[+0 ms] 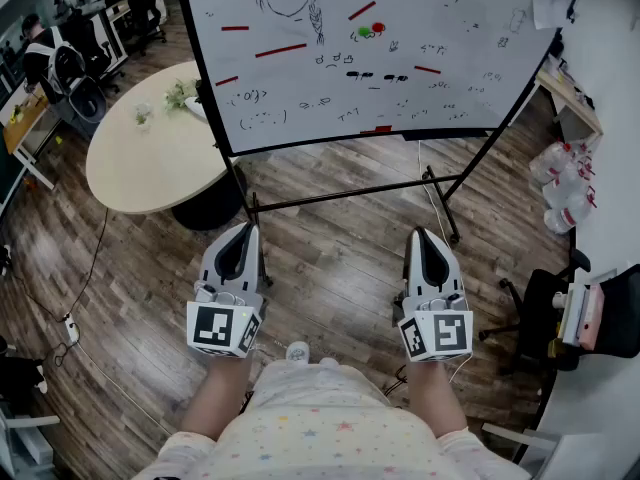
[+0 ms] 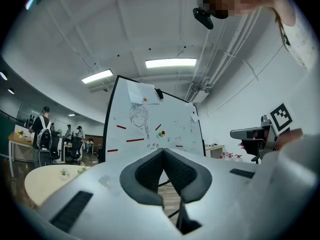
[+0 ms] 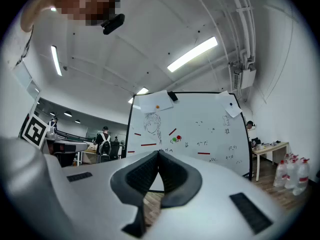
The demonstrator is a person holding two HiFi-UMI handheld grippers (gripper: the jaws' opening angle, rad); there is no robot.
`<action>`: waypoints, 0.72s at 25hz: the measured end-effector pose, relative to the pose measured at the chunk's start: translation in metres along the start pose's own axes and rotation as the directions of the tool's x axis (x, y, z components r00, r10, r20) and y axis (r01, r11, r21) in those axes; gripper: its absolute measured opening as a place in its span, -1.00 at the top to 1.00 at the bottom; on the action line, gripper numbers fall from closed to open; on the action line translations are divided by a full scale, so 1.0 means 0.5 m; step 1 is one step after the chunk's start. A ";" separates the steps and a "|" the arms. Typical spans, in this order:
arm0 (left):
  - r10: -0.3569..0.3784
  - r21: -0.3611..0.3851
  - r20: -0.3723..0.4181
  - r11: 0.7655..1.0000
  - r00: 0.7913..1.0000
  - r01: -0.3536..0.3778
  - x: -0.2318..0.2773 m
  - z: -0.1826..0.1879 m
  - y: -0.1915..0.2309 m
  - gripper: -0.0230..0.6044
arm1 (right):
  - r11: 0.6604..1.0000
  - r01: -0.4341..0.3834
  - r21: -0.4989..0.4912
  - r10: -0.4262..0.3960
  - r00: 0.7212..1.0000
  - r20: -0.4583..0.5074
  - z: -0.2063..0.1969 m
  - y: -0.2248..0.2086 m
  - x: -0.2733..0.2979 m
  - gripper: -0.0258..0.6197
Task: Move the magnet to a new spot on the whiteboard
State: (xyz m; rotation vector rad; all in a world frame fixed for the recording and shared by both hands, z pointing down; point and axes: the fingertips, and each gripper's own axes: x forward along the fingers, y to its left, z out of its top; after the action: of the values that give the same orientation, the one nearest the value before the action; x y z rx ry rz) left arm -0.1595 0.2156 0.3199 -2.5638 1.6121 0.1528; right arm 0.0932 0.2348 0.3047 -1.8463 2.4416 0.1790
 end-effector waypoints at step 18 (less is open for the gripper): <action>0.054 0.018 -0.001 0.998 0.999 -0.054 -0.031 0.017 -0.094 0.87 | 0.997 -0.021 0.079 0.021 1.000 -0.004 -0.005 -0.067 -0.070 0.60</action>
State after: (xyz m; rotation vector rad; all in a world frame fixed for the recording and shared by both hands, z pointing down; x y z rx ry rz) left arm -0.1239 0.2508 0.3156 -2.5089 1.6759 0.1404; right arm 0.1349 0.2591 0.3103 -1.7919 2.4345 0.0786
